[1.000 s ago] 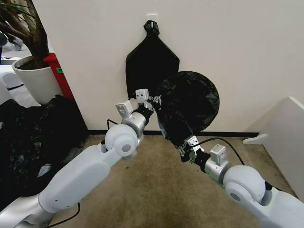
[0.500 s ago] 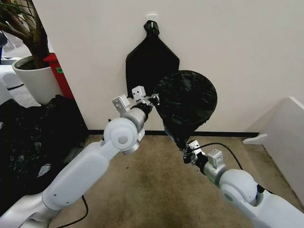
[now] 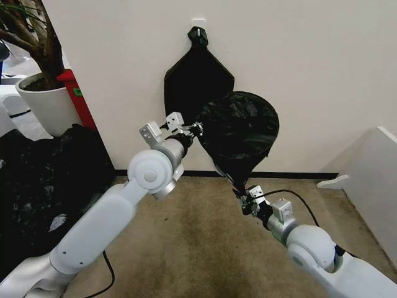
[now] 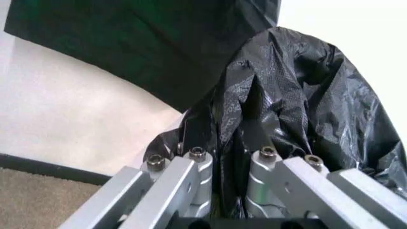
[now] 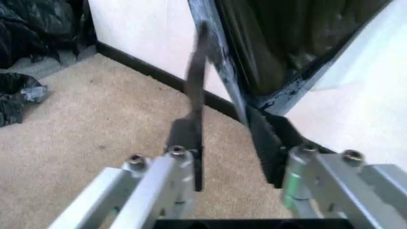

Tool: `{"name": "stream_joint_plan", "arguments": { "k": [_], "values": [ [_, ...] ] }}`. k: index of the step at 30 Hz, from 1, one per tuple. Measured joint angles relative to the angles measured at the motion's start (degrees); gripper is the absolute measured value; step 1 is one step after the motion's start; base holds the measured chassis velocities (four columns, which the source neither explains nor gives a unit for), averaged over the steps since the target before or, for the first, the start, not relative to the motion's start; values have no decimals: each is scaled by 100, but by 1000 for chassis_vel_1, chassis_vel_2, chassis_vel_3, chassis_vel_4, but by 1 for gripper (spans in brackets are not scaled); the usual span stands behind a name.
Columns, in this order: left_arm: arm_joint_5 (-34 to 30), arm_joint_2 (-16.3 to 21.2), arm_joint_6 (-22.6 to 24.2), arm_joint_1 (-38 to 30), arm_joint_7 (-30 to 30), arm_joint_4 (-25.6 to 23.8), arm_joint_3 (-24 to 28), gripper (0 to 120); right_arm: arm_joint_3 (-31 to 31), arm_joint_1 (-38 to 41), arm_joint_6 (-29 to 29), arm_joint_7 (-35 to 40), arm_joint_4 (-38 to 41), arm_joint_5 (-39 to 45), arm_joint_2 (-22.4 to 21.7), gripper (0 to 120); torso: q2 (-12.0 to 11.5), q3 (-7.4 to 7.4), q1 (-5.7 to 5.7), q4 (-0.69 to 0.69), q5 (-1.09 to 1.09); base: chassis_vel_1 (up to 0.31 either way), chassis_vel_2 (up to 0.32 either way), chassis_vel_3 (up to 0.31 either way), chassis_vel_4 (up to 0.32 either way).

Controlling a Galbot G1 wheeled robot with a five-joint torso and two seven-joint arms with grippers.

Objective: Place the garbage bag over the trash bin.

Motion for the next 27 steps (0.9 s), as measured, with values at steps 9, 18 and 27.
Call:
{"name": "stream_joint_plan", "arguments": {
  "k": [9, 18, 27],
  "values": [
    [-190, 109, -32, 81, -50, 65, -165, 4, 363, -537, 365, -169, 10, -20, 43, 59, 1, 0, 0, 1, 2, 0, 0, 0, 0],
    [788, 560, -51, 458, 374, 125, -158, 4, 970, -595, 216, 460, 867, 1078, -33, 94, 1, 0, 0, 0, -1, 0, 0, 0, 0],
    [1967, 812, -124, 753, 928, 197, 151, 4, 1666, -175, -242, 1475, 1918, 2768, -374, 100, 1, 0, 0, -1, 1, 0, 0, 0, 0]
  ]
}}
